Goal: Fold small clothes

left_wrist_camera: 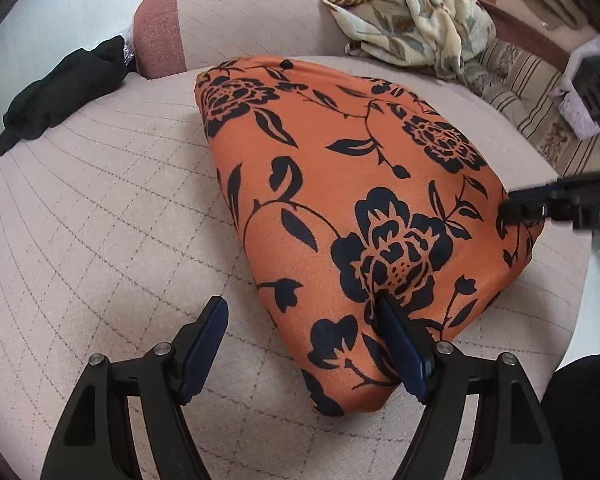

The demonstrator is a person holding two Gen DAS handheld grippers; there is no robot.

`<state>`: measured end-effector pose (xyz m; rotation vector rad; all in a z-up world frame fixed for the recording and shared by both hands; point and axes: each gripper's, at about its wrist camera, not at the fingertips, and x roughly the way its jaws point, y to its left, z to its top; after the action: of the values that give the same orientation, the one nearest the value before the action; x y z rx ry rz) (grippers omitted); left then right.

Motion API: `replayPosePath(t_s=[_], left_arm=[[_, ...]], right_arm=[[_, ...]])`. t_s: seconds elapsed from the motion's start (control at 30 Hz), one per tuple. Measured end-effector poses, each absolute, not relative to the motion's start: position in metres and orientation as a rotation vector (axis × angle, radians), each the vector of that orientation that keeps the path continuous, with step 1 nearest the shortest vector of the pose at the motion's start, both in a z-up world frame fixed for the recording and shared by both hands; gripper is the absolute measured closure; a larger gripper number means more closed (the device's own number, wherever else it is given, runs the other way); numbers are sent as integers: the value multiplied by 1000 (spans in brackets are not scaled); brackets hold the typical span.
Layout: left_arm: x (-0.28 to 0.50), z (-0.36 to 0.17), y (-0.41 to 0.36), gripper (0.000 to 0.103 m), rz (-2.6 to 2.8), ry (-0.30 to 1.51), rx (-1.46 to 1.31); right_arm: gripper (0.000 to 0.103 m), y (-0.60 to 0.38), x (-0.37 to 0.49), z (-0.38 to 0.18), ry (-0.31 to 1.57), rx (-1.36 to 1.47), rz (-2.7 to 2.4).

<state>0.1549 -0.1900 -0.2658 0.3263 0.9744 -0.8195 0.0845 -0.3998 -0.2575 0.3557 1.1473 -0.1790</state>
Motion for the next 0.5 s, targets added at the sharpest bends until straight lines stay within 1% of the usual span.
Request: replayPosePath(t_s=[0.07, 0.17, 0.27, 0.4, 0.47, 0.5], left_arm=[[156, -266, -187, 25, -822, 987, 304], [157, -267, -187, 24, -826, 993, 299], [159, -268, -190, 21, -819, 1000, 298], [160, -268, -191, 20, -814, 997, 303], [160, -269, -192, 20, -817, 990, 305], [160, -269, -193, 20, -816, 993, 305]], right_arm=[[67, -399, 93, -242, 1132, 337, -169], [67, -405, 113, -220, 1059, 327, -170], [67, -420, 144, -212, 1001, 344, -221], [67, -446, 199, -235, 1028, 355, -345], [69, -459, 223, -260, 1035, 366, -417], [68, -466, 230, -275, 1053, 366, -455]])
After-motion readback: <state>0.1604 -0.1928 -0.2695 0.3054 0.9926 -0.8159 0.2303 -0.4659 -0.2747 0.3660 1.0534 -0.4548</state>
